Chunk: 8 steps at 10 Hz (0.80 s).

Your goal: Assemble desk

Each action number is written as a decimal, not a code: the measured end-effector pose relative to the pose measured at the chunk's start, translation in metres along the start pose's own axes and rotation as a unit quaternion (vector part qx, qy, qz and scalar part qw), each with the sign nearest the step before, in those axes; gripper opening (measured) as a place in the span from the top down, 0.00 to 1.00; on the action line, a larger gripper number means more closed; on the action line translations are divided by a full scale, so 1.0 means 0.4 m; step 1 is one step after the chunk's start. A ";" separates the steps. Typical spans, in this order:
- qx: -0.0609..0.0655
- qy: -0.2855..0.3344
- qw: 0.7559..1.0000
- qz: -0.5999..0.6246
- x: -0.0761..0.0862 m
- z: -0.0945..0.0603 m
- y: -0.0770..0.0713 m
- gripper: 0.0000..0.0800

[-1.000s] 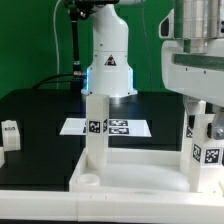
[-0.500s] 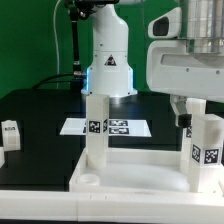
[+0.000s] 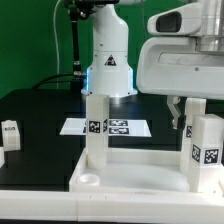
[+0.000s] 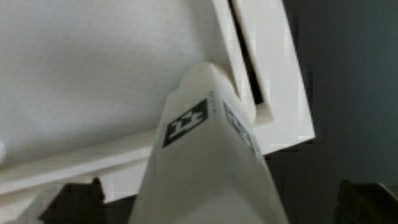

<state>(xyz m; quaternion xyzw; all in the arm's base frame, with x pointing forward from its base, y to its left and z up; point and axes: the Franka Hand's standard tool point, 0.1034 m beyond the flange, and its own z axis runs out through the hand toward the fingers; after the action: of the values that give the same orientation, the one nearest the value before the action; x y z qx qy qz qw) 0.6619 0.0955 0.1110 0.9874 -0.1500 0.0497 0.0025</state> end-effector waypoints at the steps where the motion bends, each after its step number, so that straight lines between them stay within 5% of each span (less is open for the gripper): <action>1: 0.000 0.000 0.999 -0.038 -0.001 0.001 0.000 0.19; 7: -0.005 0.000 0.988 -0.152 0.000 0.002 0.006 0.20; 8: -0.005 0.000 0.988 -0.152 0.000 0.002 0.006 0.42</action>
Offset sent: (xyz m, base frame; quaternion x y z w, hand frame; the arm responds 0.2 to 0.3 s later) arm -0.0048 0.0038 0.0007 -0.0022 -0.0056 -0.1102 0.9939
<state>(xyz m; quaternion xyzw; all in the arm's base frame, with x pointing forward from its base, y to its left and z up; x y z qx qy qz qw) 0.6613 0.0932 0.1101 0.9987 0.0012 0.0480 0.0147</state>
